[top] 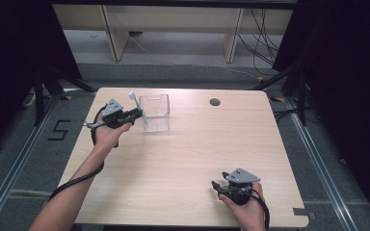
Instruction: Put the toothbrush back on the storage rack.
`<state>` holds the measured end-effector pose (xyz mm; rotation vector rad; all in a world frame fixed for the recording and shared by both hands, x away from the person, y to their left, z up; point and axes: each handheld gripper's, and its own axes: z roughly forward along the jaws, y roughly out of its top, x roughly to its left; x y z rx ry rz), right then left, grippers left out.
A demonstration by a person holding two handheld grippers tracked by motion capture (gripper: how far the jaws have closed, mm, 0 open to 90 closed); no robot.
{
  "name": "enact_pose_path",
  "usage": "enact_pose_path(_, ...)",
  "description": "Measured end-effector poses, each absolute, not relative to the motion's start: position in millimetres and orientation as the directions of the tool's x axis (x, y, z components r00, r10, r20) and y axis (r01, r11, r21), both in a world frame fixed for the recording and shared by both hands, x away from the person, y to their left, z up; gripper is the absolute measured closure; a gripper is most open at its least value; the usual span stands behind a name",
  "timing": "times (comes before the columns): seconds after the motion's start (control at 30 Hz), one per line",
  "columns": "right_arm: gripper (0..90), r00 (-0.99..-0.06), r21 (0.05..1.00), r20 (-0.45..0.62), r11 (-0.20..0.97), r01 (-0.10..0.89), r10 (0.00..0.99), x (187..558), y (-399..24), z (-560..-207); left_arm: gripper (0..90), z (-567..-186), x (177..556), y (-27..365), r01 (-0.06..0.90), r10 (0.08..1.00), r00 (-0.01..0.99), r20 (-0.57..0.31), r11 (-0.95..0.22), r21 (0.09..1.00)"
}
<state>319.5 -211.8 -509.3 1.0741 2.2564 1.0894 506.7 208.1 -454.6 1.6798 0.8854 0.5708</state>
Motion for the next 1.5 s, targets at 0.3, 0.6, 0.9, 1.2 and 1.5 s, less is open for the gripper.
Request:
enact_pose_path(0.3,46.1,-0.618,0.792,-0.032,0.397,0.463,0.786,319.6,-211.7,-509.3,78.4,-453.9,507.3,207.4,0.288,0.797,0.6,-0.077,-0.125,0.949)
enact_pose_path(0.6,46.1,-0.618,0.792,-0.032,0.397,0.464,0.785,319.5,-211.5,-509.4,78.3,-453.9,507.6,206.8,0.301,0.797,0.599,-0.08,-0.131,0.945)
enact_pose_path(0.9,46.1,-0.619,0.791,-0.032,0.398,0.464,0.785,319.6,-211.5,-509.5,76.9,-454.7,508.2,206.0,0.31,0.798,0.597,-0.084,-0.133,0.942)
enact_pose_path(1.2,46.1,-0.619,0.791,-0.032,0.399,0.464,0.785,319.5,-211.5,-509.5,70.1,-455.3,506.9,207.5,0.311,0.802,0.59,-0.091,-0.121,0.943)
enact_pose_path(1.5,46.1,-0.624,0.789,-0.033,0.404,0.464,0.781,319.8,-210.6,-509.8,53.4,-455.5,502.5,210.2,0.308,0.812,0.579,-0.072,-0.136,0.942)
